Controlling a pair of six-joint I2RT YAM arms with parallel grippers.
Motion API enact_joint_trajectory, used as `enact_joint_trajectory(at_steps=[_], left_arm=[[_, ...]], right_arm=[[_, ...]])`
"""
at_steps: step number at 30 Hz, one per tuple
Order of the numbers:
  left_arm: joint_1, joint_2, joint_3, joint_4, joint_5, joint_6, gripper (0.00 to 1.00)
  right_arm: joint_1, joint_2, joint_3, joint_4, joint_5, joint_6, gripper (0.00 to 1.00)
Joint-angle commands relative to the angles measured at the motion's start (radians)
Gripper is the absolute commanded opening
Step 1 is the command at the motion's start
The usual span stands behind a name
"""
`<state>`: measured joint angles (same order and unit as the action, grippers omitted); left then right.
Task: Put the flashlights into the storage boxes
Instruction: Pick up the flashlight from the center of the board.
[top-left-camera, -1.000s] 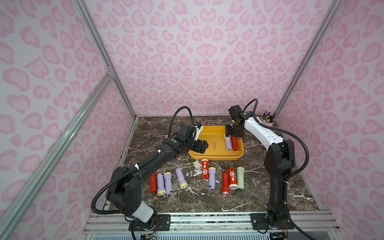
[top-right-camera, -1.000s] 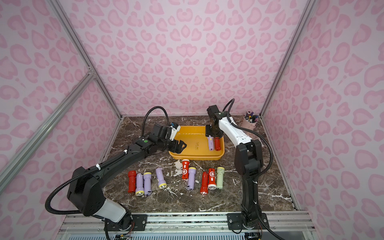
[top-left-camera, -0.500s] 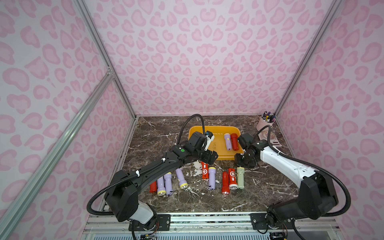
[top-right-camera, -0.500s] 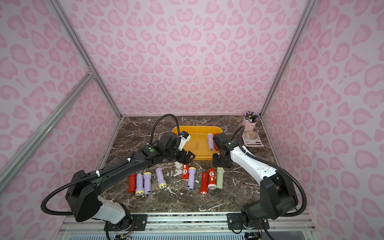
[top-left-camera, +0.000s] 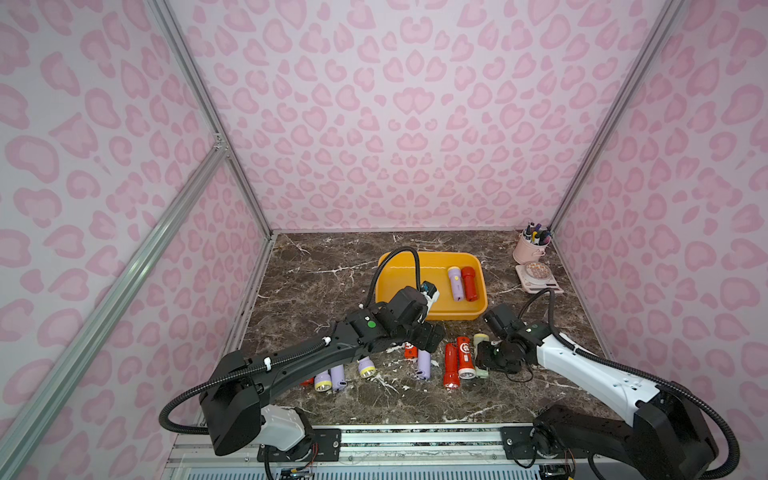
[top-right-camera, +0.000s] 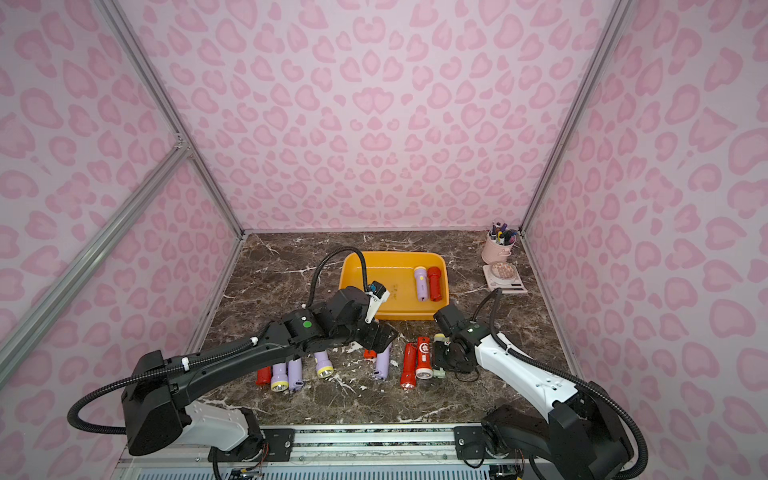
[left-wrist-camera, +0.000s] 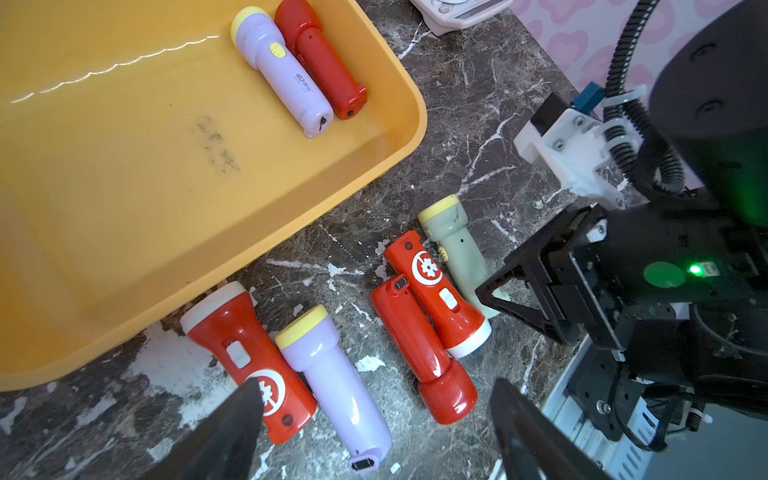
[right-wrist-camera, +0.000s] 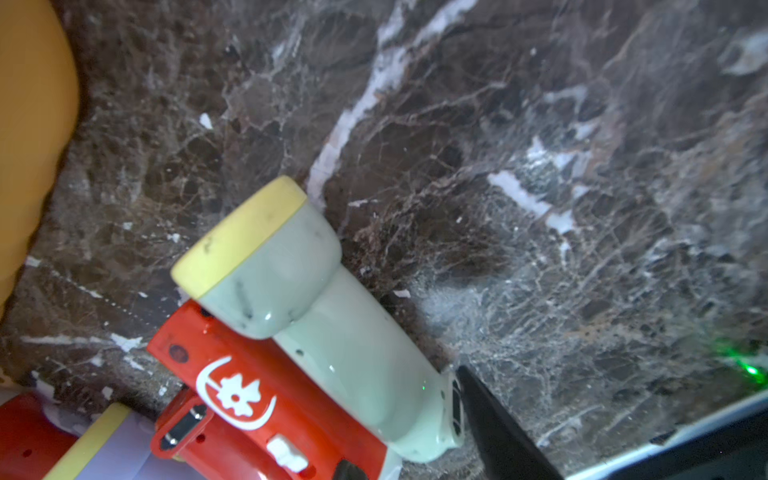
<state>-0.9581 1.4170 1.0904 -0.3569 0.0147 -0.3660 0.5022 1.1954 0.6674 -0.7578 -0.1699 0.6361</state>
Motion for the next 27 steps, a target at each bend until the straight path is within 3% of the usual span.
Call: enact_joint_trajectory(at_steps=[1,14,19,22,27], left_arm=[[-0.007,-0.025,-0.007,-0.017,-0.047,-0.022,0.87],[-0.007,-0.081,-0.035,-0.044,-0.099,-0.004,0.87],[-0.007,-0.085,-0.032,-0.036,-0.101,0.016,0.88],[-0.007,-0.077,-0.026,-0.035,-0.107,0.036,0.88],[0.002,-0.055,-0.032,-0.029,-0.119,0.048,0.88]], right_arm=[[0.000,0.013,-0.025,0.064,0.007,0.017,0.57],[-0.015,0.143,-0.043,0.153,0.057,0.010,0.54],[-0.032,0.184,-0.034,0.163,0.067,0.002,0.49],[-0.037,0.204,-0.013,0.143,0.074,-0.004,0.40],[-0.038,0.163,0.049,0.046,0.095,-0.010,0.36]])
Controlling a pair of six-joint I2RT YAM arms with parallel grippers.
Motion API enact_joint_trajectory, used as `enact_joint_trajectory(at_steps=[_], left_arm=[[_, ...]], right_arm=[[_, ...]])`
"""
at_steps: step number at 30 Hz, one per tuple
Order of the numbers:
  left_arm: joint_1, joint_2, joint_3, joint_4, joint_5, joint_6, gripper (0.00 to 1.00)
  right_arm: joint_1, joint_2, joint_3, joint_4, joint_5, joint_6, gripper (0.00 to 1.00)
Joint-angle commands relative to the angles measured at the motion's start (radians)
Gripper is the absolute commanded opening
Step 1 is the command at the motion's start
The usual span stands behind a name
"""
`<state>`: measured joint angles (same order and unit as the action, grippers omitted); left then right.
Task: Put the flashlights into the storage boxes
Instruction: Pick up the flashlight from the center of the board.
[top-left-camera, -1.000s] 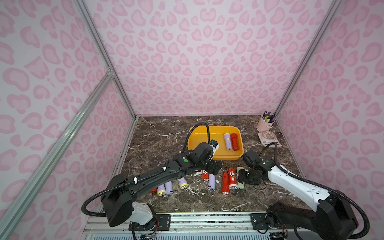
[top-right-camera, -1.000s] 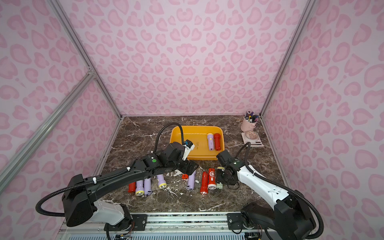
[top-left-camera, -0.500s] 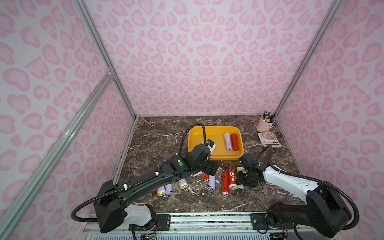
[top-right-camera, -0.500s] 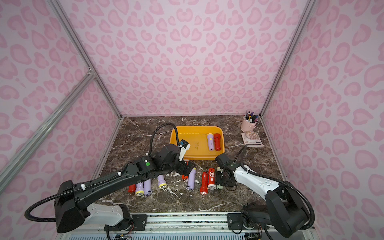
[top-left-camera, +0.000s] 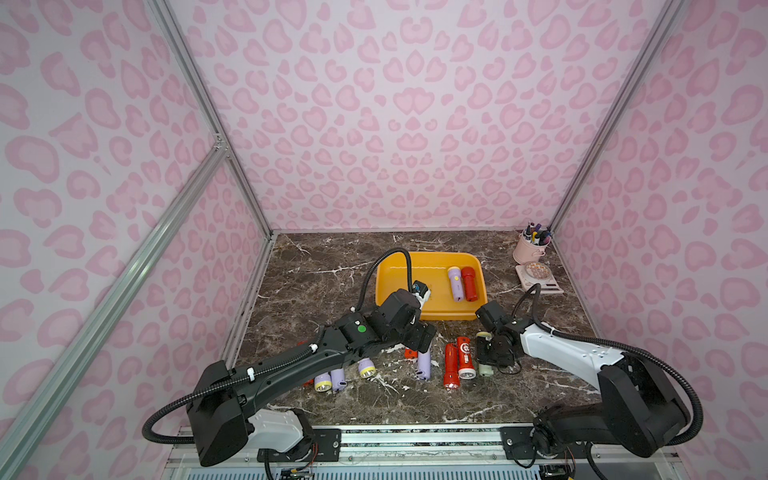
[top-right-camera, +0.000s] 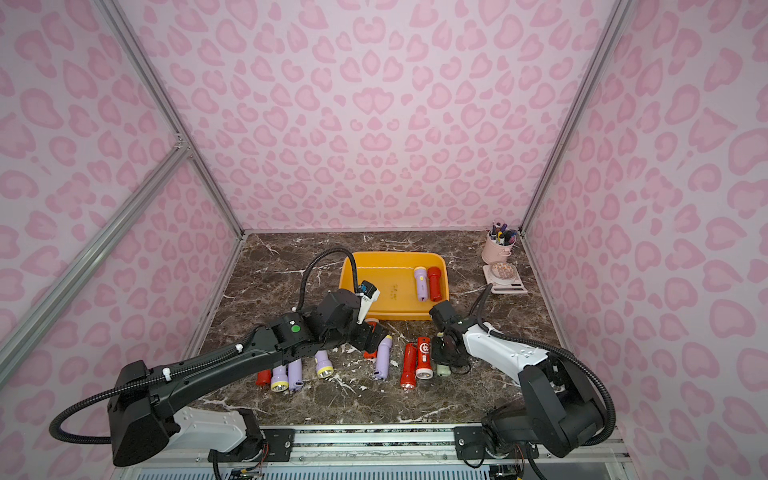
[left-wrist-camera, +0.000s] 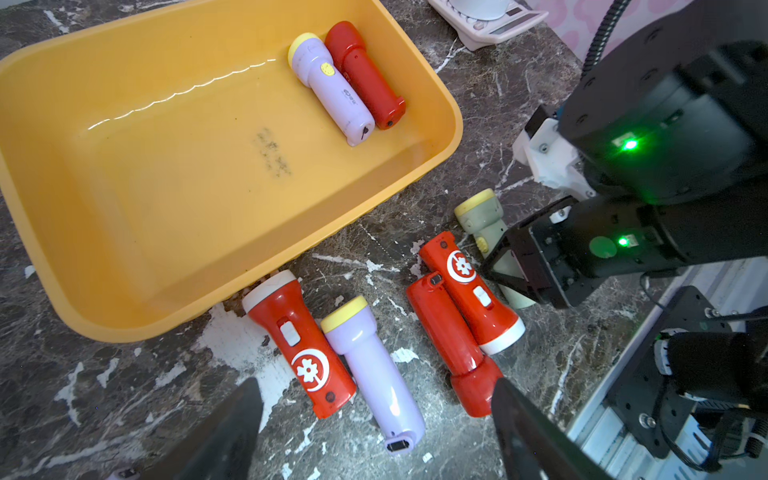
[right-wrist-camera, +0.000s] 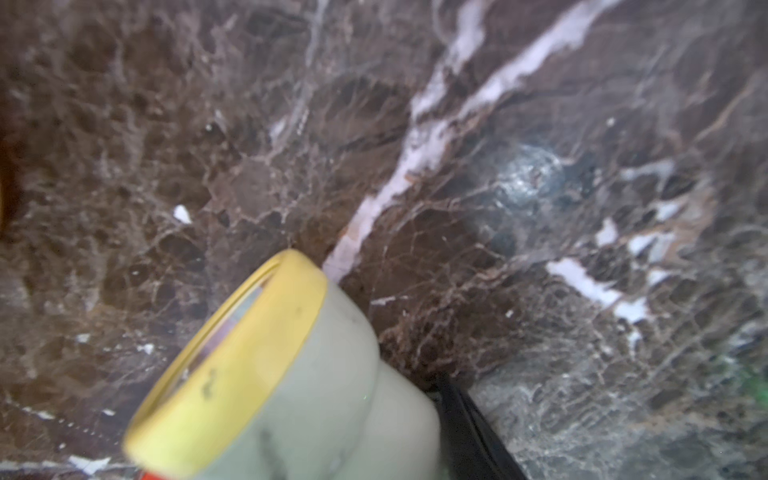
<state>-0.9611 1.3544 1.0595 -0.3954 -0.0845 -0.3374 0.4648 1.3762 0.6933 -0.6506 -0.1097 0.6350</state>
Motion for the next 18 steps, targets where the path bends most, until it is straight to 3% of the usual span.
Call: enact_joint_trajectory(at_steps=[1,9,18], left_arm=[[0.010,0.013,-0.004,0.015,-0.023,0.020,0.88],[0.078,0.043,-0.029,0.087,0.026,0.027,0.88],[0.153,0.076,0.008,0.108,0.064,0.084,0.88]], right_arm=[[0.000,-0.033,0.041,-0.089,0.042,-0.010,0.36],[0.000,-0.043,0.262,-0.242,0.074,-0.038,0.35],[-0.012,0.224,0.610,-0.249,0.037,-0.101,0.35]])
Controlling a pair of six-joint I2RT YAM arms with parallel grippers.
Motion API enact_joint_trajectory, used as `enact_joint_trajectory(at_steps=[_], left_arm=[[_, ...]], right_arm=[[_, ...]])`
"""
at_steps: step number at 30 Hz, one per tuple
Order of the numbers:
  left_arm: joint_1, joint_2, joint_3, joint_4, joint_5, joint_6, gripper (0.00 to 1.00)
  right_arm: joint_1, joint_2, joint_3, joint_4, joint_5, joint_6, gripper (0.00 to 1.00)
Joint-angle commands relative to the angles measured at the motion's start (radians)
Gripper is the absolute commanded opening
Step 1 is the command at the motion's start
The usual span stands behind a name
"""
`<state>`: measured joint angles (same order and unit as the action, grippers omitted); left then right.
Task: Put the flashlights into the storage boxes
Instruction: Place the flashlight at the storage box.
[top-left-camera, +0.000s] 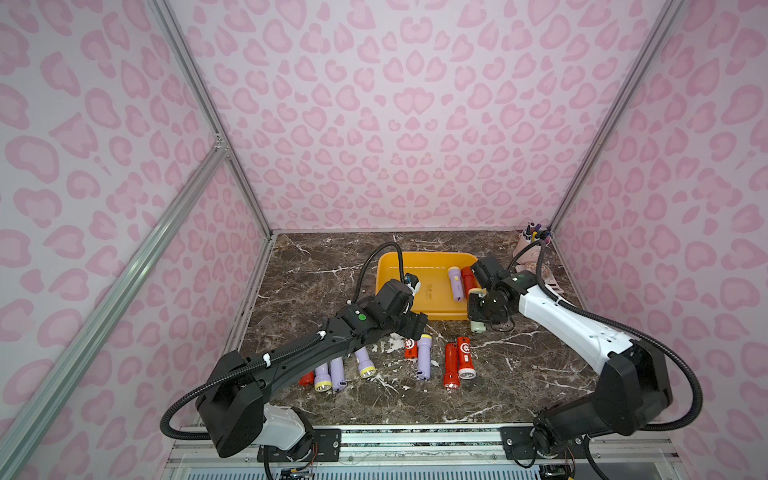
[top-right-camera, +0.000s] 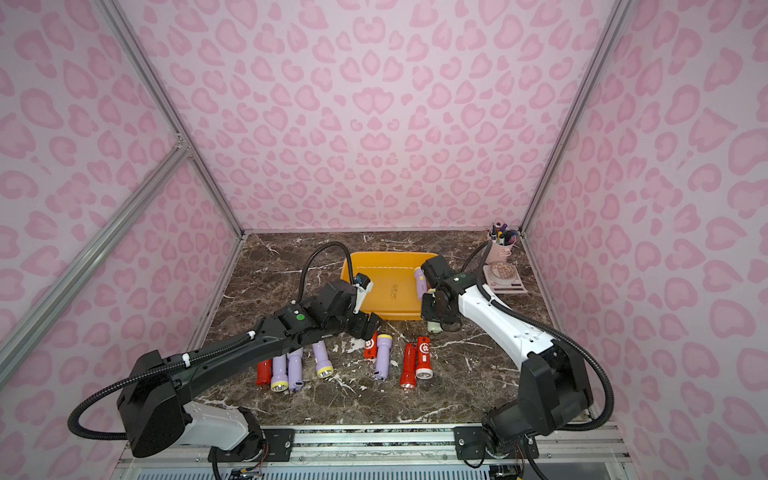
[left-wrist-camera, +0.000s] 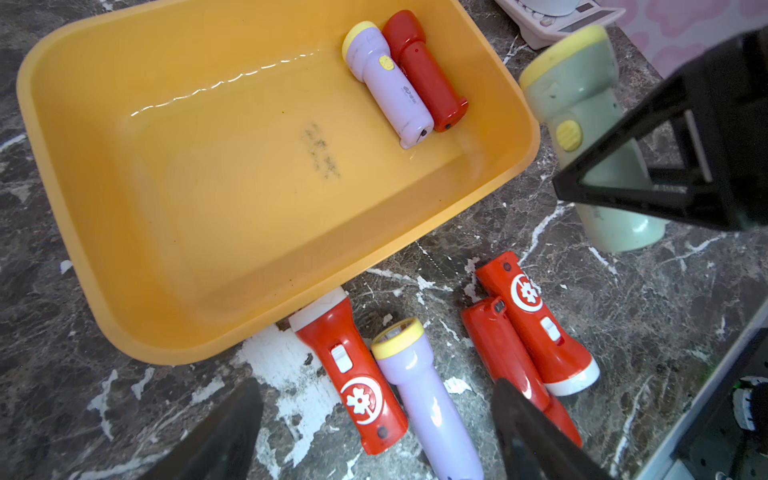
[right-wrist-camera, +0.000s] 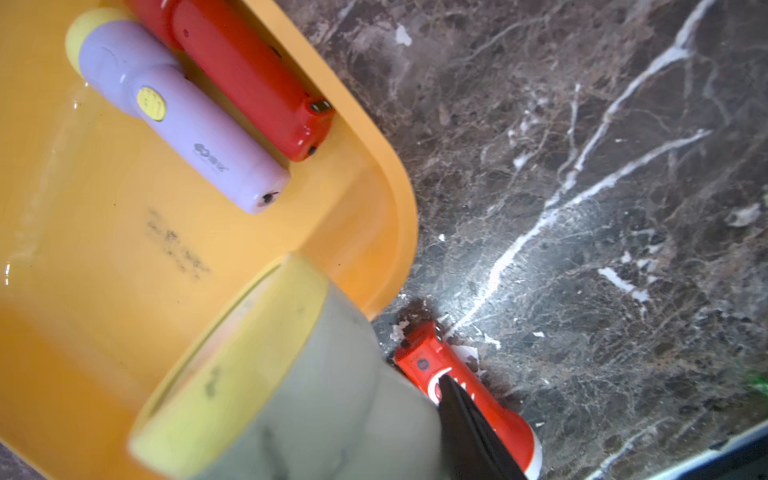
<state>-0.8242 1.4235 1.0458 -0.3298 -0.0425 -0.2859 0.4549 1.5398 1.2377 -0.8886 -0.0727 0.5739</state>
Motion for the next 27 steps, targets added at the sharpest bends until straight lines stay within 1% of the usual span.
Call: enact_joint_trajectory(at_steps=[1,7,11,18,27], left_arm=[[0.025,0.010,0.024,0.044,0.029,0.038,0.88],[0.101,0.020,0.031,0.052,0.078,0.062,0.88],[0.150,0.023,0.031,0.054,0.107,0.077,0.88],[0.203,0.025,0.024,0.058,0.138,0.089,0.88],[0.246,0.039,0.029,0.064,0.161,0.093,0.88]], right_arm=[[-0.002,0.100,0.104,-0.010,0.000,-0.049,0.35],[-0.003,0.350,0.374,-0.032,-0.023,-0.105,0.34],[-0.001,0.488,0.509,-0.049,-0.037,-0.124,0.34],[-0.002,0.675,0.653,-0.073,-0.063,-0.147,0.34],[-0.034,0.808,0.778,-0.128,-0.038,-0.177,0.35]])
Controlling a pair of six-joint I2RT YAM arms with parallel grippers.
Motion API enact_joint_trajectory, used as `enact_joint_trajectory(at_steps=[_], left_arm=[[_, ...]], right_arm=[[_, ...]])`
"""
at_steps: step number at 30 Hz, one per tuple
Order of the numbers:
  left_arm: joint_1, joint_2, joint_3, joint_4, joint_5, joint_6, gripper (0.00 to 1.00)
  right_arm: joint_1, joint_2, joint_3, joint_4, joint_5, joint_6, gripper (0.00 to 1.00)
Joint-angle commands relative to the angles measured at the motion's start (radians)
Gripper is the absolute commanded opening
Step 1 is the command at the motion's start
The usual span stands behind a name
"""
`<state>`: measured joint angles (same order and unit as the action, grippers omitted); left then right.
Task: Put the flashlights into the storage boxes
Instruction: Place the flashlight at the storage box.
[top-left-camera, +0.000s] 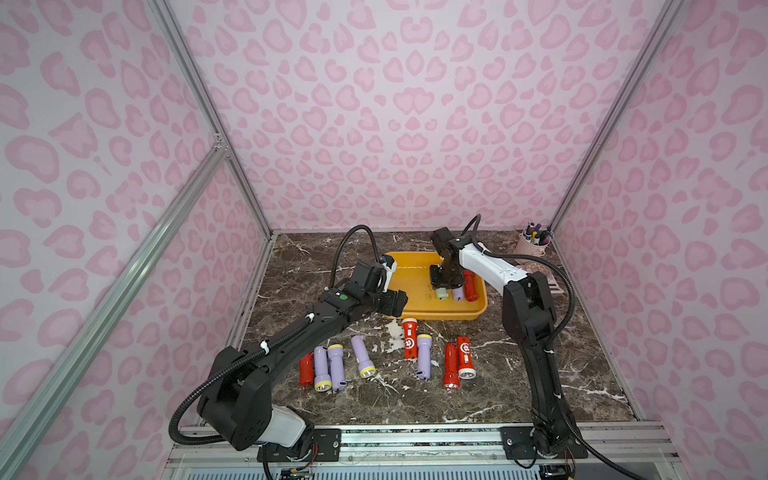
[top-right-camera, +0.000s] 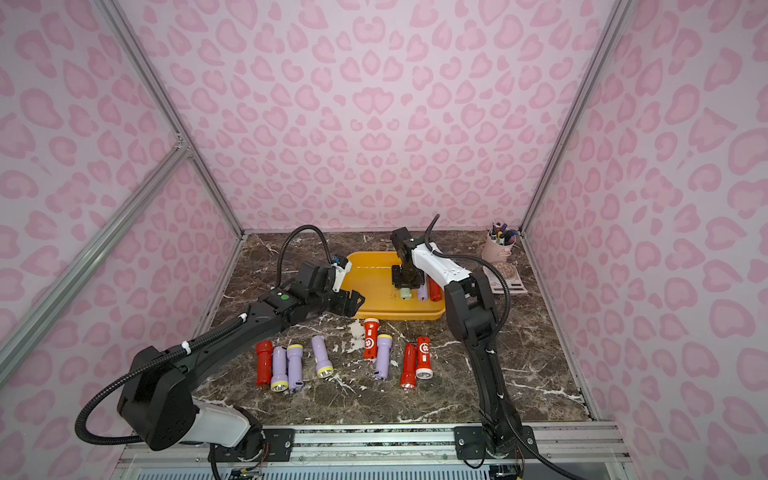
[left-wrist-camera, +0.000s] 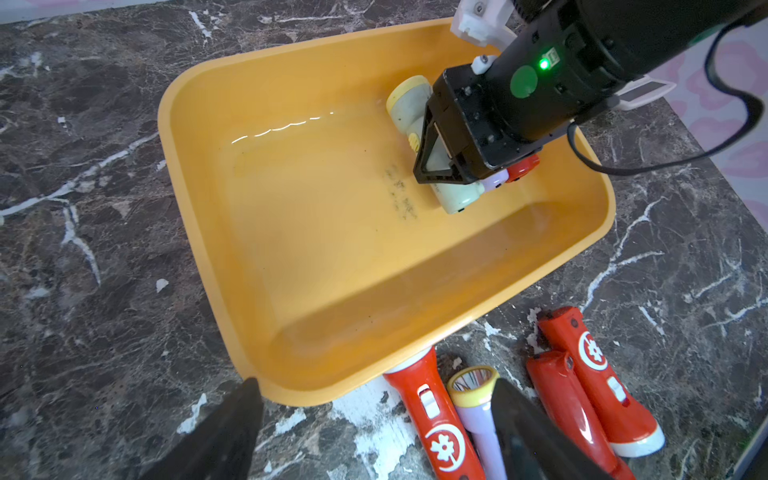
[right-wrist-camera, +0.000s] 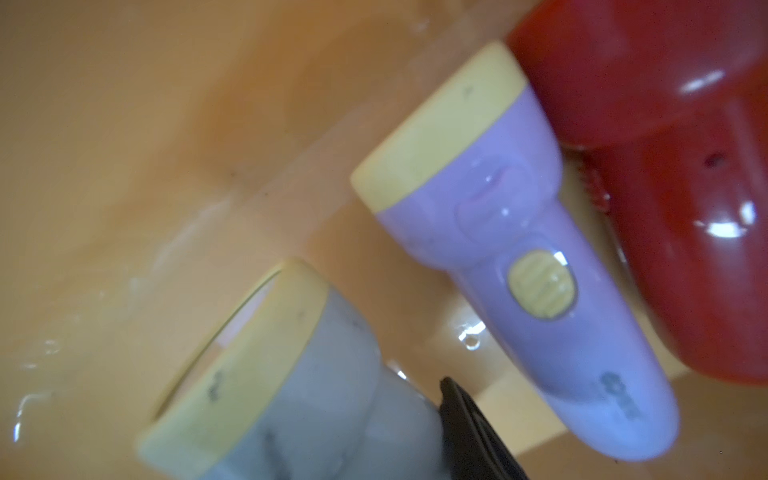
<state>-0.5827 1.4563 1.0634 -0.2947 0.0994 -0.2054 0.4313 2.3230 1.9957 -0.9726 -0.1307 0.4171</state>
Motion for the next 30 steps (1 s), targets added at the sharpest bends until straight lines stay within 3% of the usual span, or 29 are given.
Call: enact_joint_trajectory(at_steps=[1,11,15,21,24,30], left_arm=[[0.008,0.009,0.012,0.030,0.024,0.013,0.88],[0.012,0.024,0.024,0.030,0.044,0.007,0.87],[0.012,0.027,0.029,0.026,0.049,0.004,0.88],[0.012,0.025,0.049,0.019,0.058,0.000,0.87],[0.011,0.018,0.055,0.013,0.069,-0.008,0.87],[-0.028,-0.017,0.031,0.013,0.074,-0.038,0.87]], right_arm=[[-0.016,0.030,0.024,-0.044,0.024,-0.024,0.35],[-0.042,0.027,0.033,-0.054,0.036,-0.043,0.50],[-0.042,-0.028,0.018,-0.055,0.043,-0.047,0.56],[-0.042,-0.163,-0.003,-0.066,0.052,-0.051,0.57],[-0.040,-0.263,-0.074,-0.058,0.051,-0.046,0.57],[-0.023,-0.530,-0.424,0.028,0.030,-0.005,0.57]])
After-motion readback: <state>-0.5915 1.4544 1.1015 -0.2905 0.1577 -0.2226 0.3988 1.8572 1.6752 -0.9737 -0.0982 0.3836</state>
